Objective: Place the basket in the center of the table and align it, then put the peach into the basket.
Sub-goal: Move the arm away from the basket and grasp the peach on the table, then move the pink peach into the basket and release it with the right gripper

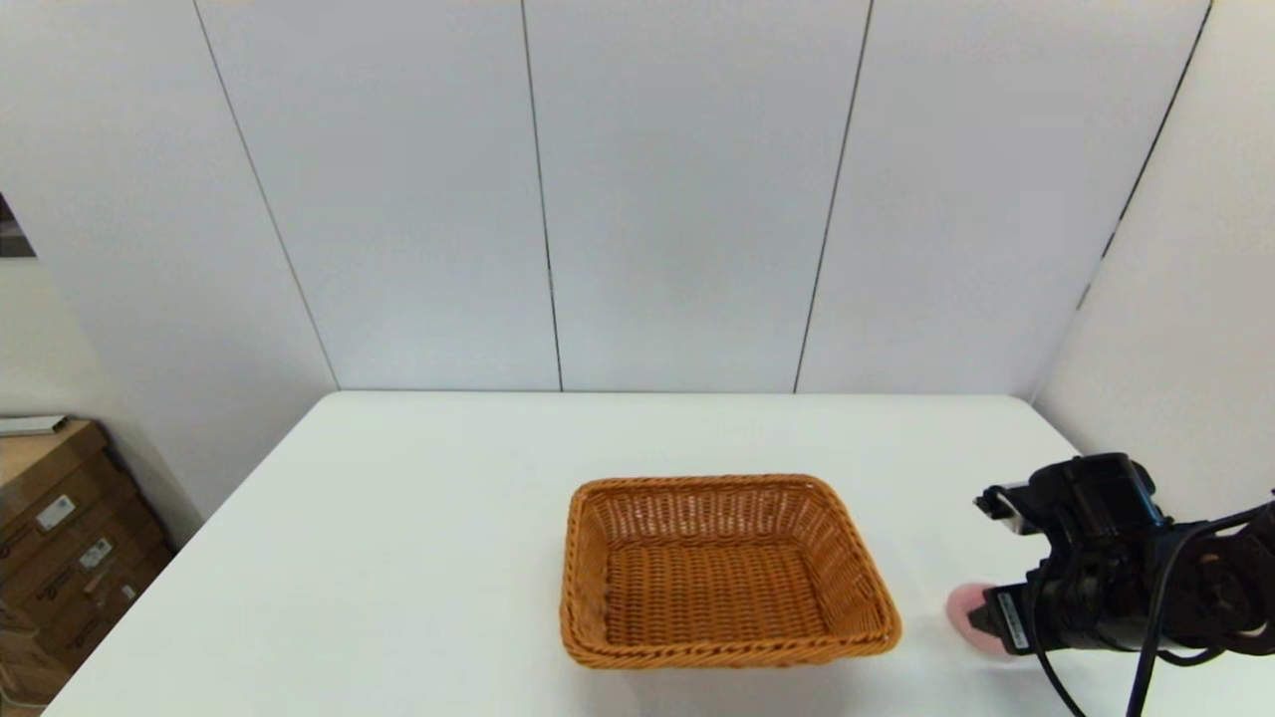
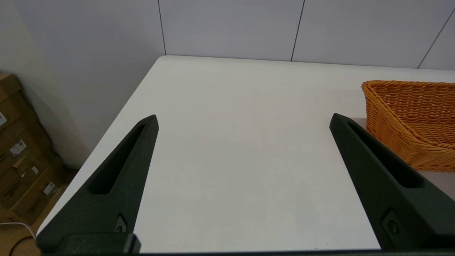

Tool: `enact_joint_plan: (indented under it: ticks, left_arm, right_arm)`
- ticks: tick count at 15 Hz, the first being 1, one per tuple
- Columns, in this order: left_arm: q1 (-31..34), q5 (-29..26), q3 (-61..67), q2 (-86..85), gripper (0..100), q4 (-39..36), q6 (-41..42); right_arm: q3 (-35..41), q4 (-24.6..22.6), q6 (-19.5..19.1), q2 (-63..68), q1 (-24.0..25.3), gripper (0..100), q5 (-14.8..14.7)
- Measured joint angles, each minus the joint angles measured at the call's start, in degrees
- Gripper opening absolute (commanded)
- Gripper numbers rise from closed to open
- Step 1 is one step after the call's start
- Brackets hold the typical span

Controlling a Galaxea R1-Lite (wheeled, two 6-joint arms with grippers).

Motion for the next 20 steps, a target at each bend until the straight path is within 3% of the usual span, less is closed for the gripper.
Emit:
enact_joint_plan:
  ticks: [4,12,14,20]
  left_arm:
    - [0.0,0.02,0.0,0.0,100,-0.13,-0.02]
    - [0.0,0.0,0.1,0.0,100,-0.33,-0.66]
    - [0.0,0.0,0.1,0.0,100,-0.33,-0.66]
    - [0.0,0.0,0.1,0.0,100,-0.33,-0.66]
  right_arm:
    - [0.22,0.02,0.09,0.05,0.22,0,0.1]
    - [-2.04,0.24,5.06,-6.9,2.4,0,0.05]
    - [-5.9,1.15,7.24,-12.21,6.62,0,-0.12]
    - [-16.76,6.73,9.06,-16.04,28.42,0,-2.68]
